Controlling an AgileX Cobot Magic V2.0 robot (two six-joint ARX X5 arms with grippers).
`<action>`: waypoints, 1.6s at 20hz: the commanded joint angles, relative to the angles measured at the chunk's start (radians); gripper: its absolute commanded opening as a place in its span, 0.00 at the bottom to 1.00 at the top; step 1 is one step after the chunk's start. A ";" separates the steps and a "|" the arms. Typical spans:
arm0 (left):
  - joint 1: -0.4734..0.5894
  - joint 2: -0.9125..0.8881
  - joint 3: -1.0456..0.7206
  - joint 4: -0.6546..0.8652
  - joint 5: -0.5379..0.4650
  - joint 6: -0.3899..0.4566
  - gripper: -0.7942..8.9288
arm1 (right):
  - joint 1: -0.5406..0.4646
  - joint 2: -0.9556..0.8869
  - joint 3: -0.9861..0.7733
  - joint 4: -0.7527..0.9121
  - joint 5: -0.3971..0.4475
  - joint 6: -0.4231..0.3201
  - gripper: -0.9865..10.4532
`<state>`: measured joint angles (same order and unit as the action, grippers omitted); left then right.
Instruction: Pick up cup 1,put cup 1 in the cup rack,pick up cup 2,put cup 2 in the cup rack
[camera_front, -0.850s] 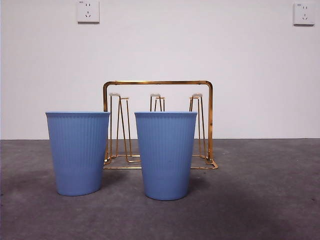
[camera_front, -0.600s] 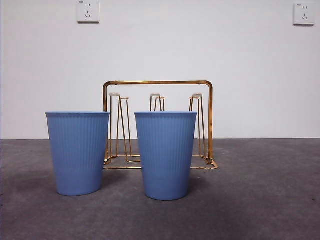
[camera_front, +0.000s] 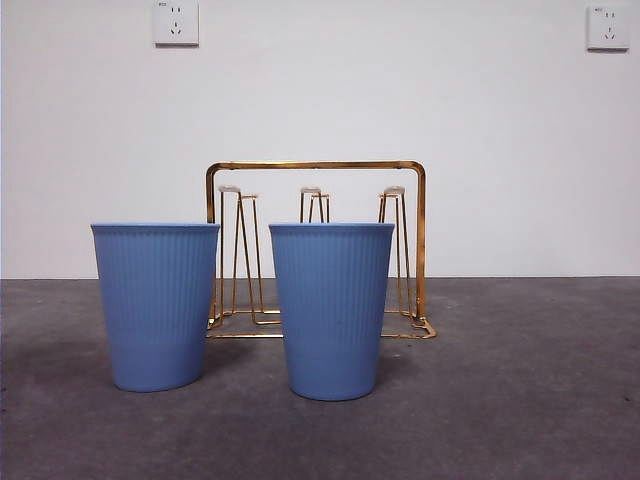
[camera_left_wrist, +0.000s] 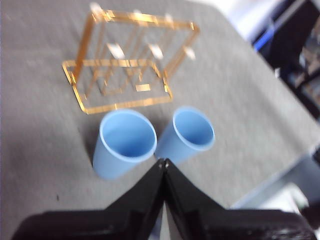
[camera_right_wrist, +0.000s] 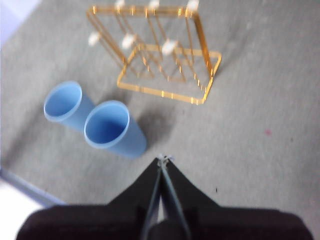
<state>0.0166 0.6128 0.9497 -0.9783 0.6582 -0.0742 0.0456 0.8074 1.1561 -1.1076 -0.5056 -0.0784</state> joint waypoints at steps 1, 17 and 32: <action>-0.019 0.049 0.049 -0.053 0.003 0.077 0.08 | 0.001 0.042 0.038 -0.046 -0.005 -0.058 0.09; -0.124 0.207 0.119 -0.014 0.328 0.056 0.78 | 0.309 0.438 0.259 0.014 0.016 0.003 0.53; -0.210 0.233 0.119 0.026 0.344 -0.001 0.78 | 0.551 1.038 0.373 0.069 0.276 0.052 0.47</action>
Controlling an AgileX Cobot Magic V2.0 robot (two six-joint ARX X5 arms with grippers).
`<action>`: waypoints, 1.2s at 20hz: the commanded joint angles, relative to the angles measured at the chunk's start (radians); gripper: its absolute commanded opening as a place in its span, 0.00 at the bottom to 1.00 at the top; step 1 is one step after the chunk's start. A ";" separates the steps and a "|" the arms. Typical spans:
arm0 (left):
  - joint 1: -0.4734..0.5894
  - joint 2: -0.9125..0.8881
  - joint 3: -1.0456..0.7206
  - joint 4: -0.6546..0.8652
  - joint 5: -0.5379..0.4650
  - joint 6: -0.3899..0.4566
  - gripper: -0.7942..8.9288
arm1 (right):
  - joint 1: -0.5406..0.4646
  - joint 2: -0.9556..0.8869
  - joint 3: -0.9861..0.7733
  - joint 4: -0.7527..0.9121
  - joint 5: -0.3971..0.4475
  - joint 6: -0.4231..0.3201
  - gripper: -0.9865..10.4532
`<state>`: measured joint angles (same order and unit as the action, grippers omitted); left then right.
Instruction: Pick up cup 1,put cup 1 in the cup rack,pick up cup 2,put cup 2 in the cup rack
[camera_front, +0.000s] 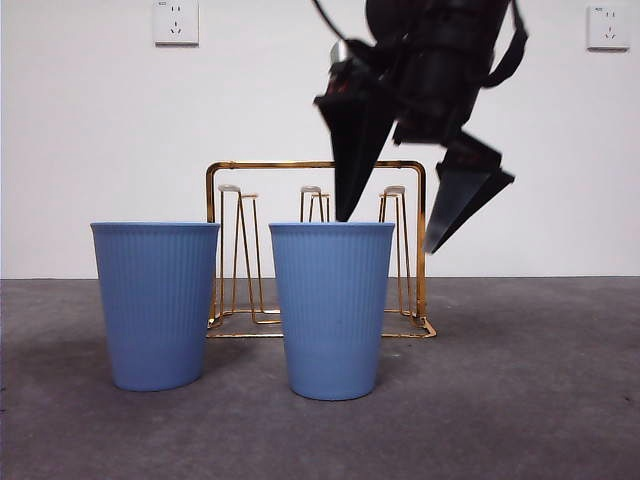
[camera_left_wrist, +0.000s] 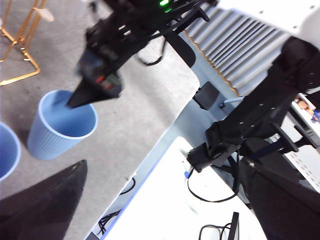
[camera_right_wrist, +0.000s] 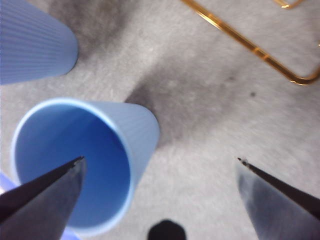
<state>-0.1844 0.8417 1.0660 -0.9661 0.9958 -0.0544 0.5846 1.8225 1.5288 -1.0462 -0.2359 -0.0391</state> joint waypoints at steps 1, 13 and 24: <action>-0.015 0.008 0.003 0.018 0.006 -0.024 0.78 | 0.018 0.038 0.000 0.010 0.008 0.013 0.42; -0.098 0.058 0.003 0.112 0.006 -0.124 0.78 | 0.031 0.081 -0.002 -0.031 0.000 -0.031 0.08; -0.243 0.159 0.003 0.804 -0.205 -0.636 0.78 | 0.031 -0.601 -0.002 0.213 0.192 0.081 0.08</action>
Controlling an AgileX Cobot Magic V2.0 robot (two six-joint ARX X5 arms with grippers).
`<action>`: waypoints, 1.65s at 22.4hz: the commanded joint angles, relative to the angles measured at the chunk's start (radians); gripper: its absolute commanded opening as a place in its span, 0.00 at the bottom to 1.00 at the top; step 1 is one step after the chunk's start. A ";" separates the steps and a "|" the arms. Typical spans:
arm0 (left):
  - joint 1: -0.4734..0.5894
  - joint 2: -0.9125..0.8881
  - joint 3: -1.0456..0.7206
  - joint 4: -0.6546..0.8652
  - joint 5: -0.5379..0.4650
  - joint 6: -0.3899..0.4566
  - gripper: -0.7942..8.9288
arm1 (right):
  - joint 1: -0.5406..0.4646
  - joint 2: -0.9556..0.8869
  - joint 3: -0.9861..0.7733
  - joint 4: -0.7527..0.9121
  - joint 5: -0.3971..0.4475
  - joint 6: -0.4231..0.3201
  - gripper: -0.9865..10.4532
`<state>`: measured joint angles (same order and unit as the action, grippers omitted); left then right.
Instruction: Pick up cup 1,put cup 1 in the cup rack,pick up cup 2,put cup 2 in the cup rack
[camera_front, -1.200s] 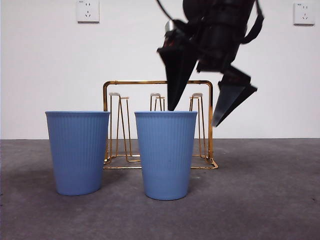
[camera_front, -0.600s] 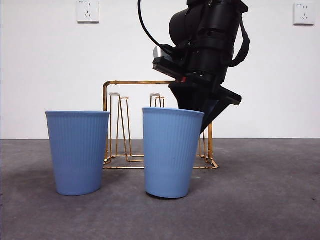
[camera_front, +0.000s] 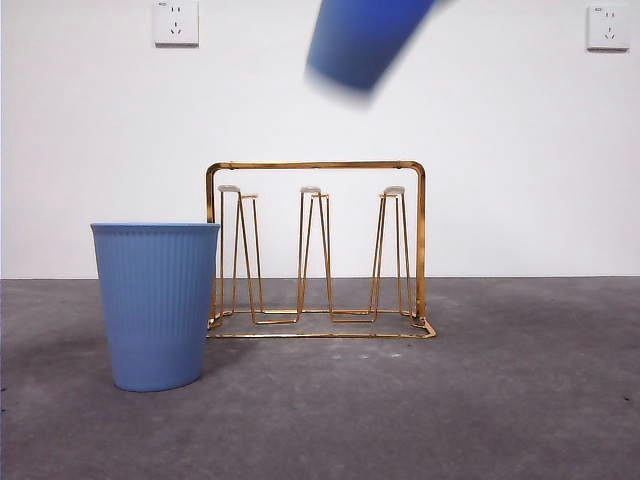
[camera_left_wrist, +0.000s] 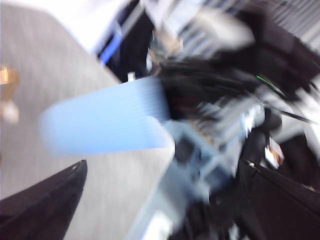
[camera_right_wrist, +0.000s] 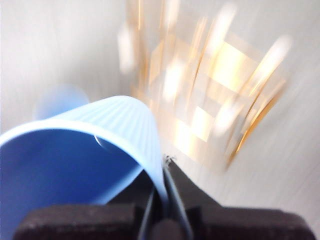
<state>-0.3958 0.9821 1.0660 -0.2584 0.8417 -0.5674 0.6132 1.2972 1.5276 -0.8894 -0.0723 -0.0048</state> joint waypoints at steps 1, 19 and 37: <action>-0.061 0.037 0.003 0.172 -0.095 -0.169 0.78 | 0.002 -0.124 -0.001 0.101 0.053 0.055 0.08; -0.293 0.414 0.003 1.109 -0.485 -0.715 0.78 | 0.003 -0.225 -0.001 0.378 0.109 0.031 0.08; -0.292 0.432 0.003 1.159 -0.555 -0.726 0.78 | 0.029 -0.092 -0.001 0.444 0.043 0.031 0.08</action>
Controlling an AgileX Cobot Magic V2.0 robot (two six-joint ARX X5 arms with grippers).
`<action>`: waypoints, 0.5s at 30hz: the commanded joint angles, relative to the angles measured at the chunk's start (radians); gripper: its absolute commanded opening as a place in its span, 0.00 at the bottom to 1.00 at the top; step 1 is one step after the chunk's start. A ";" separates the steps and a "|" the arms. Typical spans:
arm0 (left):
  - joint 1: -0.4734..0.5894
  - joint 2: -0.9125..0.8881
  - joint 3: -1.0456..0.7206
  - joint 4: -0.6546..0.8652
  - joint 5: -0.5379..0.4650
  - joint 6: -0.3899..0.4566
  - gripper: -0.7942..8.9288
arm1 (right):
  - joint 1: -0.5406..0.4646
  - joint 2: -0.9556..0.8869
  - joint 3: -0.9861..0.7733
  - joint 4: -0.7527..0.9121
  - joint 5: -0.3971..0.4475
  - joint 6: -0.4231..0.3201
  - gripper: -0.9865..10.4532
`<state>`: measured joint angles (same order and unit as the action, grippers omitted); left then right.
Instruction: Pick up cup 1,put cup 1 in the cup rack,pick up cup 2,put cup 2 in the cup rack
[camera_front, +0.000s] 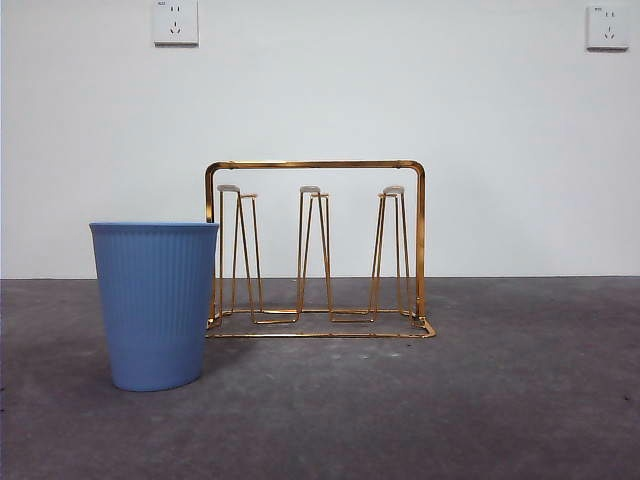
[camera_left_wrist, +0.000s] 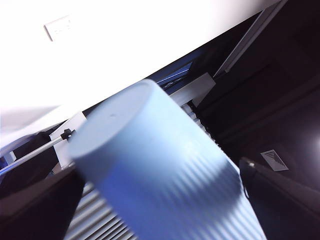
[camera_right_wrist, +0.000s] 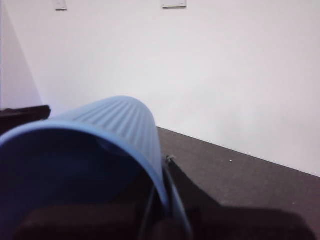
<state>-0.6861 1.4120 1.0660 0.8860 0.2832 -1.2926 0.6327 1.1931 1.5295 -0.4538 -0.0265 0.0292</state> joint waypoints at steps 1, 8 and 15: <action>-0.002 0.002 0.003 0.016 0.003 -0.003 0.78 | 0.010 0.016 -0.003 0.006 -0.003 -0.003 0.08; -0.002 0.002 0.003 0.021 0.004 -0.013 0.53 | 0.010 0.029 -0.003 0.005 -0.003 -0.006 0.08; -0.002 0.002 0.003 0.021 0.005 -0.013 0.40 | 0.010 0.028 -0.003 -0.044 -0.003 -0.015 0.08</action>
<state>-0.6830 1.4120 1.0660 0.8871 0.2703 -1.3296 0.6399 1.2102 1.5299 -0.4850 -0.0334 0.0277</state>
